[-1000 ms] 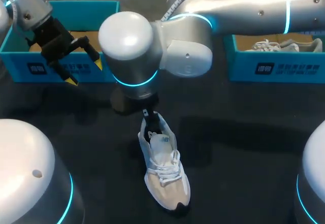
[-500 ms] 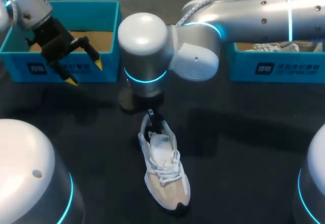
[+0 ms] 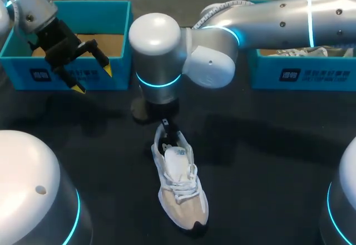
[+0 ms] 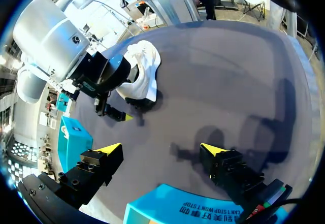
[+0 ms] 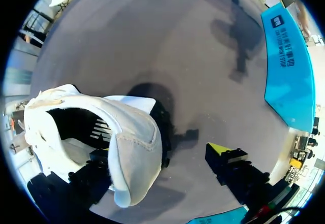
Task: Take the shoe out of the shoebox, open the shoe tongue, remove and reinsert the insole, then place the shoe into the shoebox
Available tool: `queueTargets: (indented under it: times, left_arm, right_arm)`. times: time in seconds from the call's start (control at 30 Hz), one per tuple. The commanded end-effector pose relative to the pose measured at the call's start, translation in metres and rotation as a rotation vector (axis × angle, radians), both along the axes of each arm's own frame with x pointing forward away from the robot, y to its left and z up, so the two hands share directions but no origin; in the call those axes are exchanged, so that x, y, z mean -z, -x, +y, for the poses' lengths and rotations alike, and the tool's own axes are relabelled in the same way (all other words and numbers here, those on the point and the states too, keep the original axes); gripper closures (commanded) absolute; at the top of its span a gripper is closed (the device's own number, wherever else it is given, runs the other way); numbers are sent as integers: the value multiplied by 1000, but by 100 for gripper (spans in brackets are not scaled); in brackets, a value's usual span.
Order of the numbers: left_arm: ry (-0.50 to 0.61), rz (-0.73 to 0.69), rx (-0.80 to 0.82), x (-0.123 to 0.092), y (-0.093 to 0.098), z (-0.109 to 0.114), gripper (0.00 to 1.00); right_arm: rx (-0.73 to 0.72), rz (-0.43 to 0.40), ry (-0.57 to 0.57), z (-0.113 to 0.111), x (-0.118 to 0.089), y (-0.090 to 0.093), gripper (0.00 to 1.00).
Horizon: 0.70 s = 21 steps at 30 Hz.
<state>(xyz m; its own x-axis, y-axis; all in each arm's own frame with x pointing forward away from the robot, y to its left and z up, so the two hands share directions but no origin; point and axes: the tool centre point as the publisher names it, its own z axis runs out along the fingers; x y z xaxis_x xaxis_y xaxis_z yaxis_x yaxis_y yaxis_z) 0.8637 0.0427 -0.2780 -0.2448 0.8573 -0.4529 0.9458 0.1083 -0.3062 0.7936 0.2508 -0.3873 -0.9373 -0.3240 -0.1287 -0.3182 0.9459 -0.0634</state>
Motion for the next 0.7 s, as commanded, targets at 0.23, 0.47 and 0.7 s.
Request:
queueTargets:
  times: [0.23,0.47,0.7]
  left_arm:
    - [-2,-2,0,0,1,0,0]
    - [-2,-2,0,0,1,0,0]
    - [-2,-2,0,0,1,0,0]
  right_arm:
    - [9,4,9,0,7,2,61]
    - [14,5,12,-1,10,10,100]
    - [11,-19,25,-4,-5,17,100]
